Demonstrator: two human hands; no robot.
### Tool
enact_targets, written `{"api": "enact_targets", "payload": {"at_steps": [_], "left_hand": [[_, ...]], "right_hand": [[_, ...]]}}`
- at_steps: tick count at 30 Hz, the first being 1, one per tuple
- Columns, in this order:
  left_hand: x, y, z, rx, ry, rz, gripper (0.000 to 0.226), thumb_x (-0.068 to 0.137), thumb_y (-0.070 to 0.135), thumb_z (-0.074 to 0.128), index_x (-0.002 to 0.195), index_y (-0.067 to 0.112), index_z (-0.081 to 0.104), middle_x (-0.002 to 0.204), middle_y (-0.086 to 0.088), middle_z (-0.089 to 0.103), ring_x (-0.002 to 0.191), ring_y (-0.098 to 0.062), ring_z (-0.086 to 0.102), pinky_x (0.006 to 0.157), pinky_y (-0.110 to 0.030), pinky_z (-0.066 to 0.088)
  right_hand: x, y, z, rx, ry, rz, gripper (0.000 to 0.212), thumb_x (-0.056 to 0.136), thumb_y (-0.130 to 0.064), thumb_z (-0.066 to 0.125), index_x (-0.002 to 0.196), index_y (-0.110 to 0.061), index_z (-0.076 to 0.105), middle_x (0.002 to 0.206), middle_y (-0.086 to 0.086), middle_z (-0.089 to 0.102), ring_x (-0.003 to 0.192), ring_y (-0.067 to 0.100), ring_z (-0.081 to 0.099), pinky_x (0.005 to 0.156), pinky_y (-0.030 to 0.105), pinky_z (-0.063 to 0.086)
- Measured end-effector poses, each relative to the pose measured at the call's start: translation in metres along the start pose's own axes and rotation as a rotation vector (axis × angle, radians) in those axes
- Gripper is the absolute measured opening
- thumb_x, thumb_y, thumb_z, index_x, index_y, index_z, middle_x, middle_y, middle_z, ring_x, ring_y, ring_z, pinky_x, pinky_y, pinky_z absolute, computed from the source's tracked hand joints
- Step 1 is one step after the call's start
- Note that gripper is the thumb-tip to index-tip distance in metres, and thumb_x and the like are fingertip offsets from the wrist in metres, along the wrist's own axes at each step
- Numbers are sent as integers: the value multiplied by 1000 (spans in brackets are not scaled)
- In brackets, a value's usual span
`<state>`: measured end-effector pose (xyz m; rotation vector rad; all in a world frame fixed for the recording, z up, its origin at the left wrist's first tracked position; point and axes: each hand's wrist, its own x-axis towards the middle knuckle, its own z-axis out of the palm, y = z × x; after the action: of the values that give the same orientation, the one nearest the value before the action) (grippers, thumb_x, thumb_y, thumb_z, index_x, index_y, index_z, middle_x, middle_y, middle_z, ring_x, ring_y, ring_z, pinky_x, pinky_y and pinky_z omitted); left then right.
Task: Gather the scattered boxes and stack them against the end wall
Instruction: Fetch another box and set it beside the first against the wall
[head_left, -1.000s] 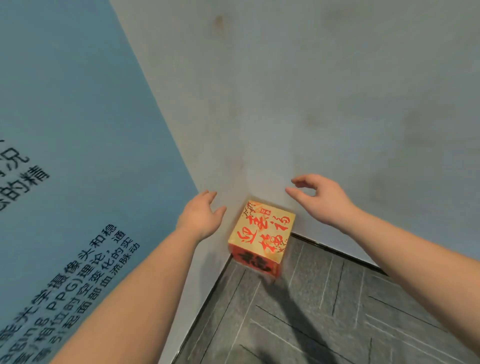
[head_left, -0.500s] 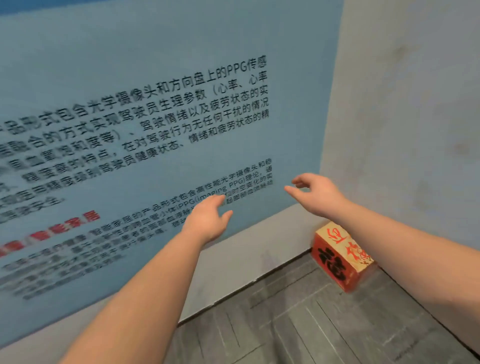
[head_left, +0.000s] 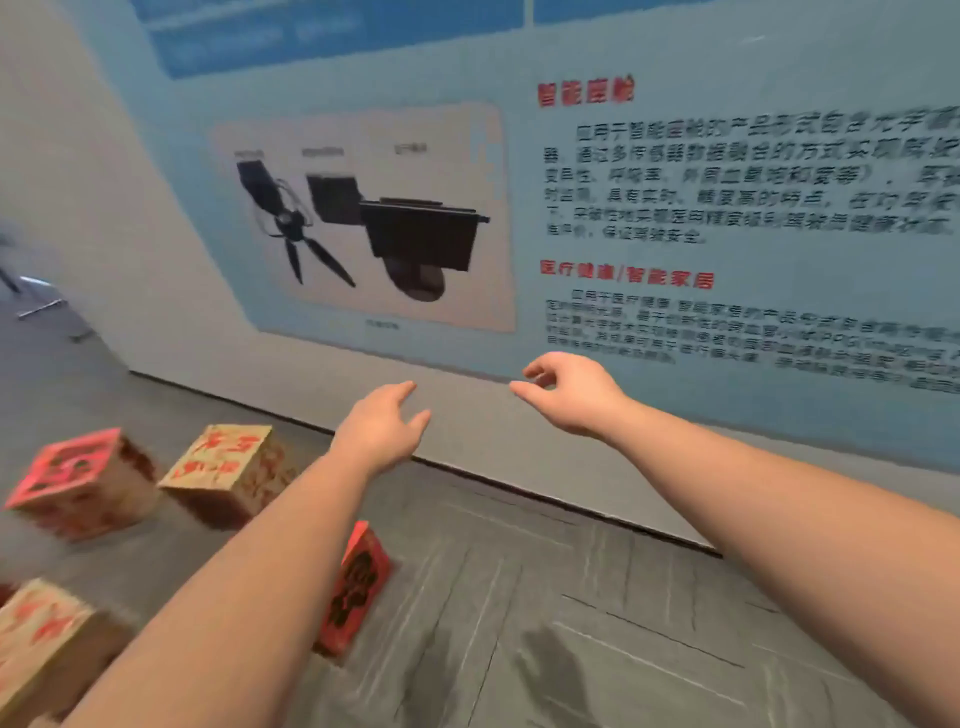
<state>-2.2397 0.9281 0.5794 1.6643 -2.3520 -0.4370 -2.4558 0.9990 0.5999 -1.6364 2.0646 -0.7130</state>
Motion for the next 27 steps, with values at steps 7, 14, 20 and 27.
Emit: {"api": "enact_targets", "payload": {"at_steps": [7,14,20,27], "left_hand": [[-115,-199,-52,-22,114,-437,54,93,37,53,142,18,42,146,-5,43,134,-23,40,110,-35,33],[-181,-330,-63,-21,103,-797,60,94,42,49,146,18,34,152,-4,35,137,-25,35,111,-39,33],[-156,-401,-28,-82,104,-900,58,97,39,47,147,15,33,153,-8,31,141,-24,28,114,-36,27],[-96,-483,22,-228,-15,-923,46,96,36,49,135,11,45,139,-9,44,129,-27,40,102,-36,35]], "right_hand": [[22,-168,161,-80,-297,-324,45,92,-43,59,124,-12,61,123,9,65,116,26,58,93,28,42],[45,-265,309,-123,-543,-514,52,90,-49,58,128,-13,57,126,8,63,115,26,58,94,34,48],[95,-284,404,-225,-638,-560,55,91,-47,57,134,-13,52,133,7,58,121,25,55,97,34,44],[159,-285,495,-389,-725,-522,57,90,-50,57,135,-14,51,131,9,59,119,26,56,96,39,47]]}}
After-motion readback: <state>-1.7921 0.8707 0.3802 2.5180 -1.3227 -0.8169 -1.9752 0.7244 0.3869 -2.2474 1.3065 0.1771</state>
